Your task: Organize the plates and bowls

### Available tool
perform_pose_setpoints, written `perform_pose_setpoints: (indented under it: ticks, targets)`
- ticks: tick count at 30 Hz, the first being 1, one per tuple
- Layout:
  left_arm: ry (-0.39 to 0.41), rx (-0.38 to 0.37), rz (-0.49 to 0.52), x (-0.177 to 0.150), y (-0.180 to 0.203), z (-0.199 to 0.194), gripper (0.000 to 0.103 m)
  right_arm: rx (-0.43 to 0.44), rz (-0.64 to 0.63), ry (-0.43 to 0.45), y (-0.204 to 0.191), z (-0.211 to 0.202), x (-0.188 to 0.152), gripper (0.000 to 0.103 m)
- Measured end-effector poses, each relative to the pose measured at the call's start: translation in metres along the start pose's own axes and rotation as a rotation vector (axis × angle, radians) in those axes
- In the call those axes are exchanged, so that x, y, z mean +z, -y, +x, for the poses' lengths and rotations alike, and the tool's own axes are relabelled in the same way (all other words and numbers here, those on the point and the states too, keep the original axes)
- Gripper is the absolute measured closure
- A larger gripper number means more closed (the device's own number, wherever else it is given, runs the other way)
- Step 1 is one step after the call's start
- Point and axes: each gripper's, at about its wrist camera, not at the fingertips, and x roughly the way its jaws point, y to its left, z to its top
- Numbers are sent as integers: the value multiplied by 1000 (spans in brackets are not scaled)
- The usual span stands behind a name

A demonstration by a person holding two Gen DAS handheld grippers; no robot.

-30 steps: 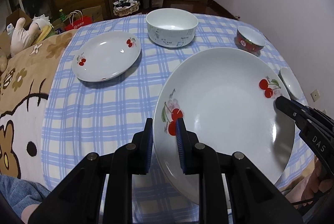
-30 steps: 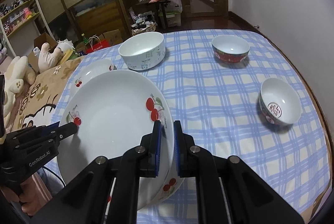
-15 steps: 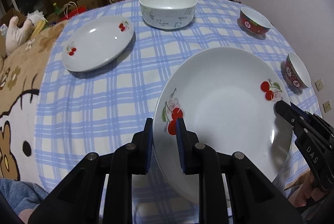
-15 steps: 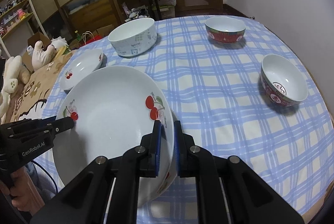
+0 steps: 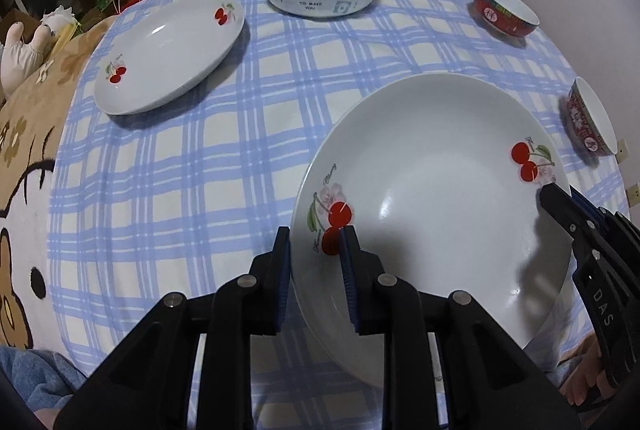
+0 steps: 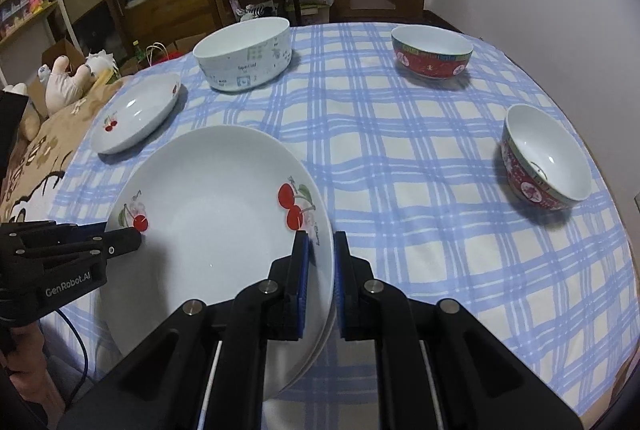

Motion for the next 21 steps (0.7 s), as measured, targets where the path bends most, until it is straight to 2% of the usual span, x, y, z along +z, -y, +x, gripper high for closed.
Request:
perform_pose_setpoints:
  ticks: [7,13,17,21]
  targets:
    - [-14,-13,1,0,0,12,80,-24,-4,2,0,7,-6,90]
    - [-5,13,47,-1,7,16,78,-34,-5,6,0,10,-8,90]
    - [-17,5,45,0,5,17,78,-48,-25,7,-2,12,-10,90]
    - [-17,16,60,-1,7,18,78,-30,15,-20,2,18,-14,89]
